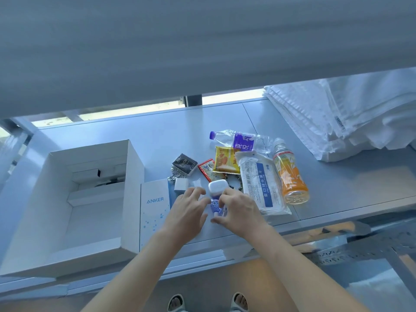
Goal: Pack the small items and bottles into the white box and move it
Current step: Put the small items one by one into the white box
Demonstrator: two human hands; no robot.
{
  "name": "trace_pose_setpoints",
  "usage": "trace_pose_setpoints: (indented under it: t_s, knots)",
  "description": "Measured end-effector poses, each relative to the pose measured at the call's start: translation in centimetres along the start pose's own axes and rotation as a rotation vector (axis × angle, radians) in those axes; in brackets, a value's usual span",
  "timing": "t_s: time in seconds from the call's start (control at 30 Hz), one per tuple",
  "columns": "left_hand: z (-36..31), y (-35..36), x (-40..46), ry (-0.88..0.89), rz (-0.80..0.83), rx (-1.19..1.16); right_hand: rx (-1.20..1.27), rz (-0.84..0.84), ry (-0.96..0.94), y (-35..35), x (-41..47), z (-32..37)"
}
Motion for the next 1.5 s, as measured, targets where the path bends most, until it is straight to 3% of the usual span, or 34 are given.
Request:
trace_pose_setpoints:
  t_s: [0.6,1.13,1.5]
  knots:
    - [-0.6,0.9,0.7,0.083,0.056,0.058,0.011,-0.034,-0.006,0.2,-0.5,-0.1]
    - [2.2,-10.2,-3.0,0.025,-0.32,0.12,0.129,-0.279,-0.241,-6.7,0.7,8.0]
    - [8.1,-13.8,-11.4,-0.123,-0.477,0.175,0.109,-0.223,-0.481,-6.0,1.5,19.5]
Point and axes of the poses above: each hand's wrist, its own x-axis towards the middle knuckle, its own y-axis out of the palm, z = x × y, the point moved 6 cm from there along x, towards the middle knuckle, and after that the axes turned 14 degrees about y, right-handed, at the moved point
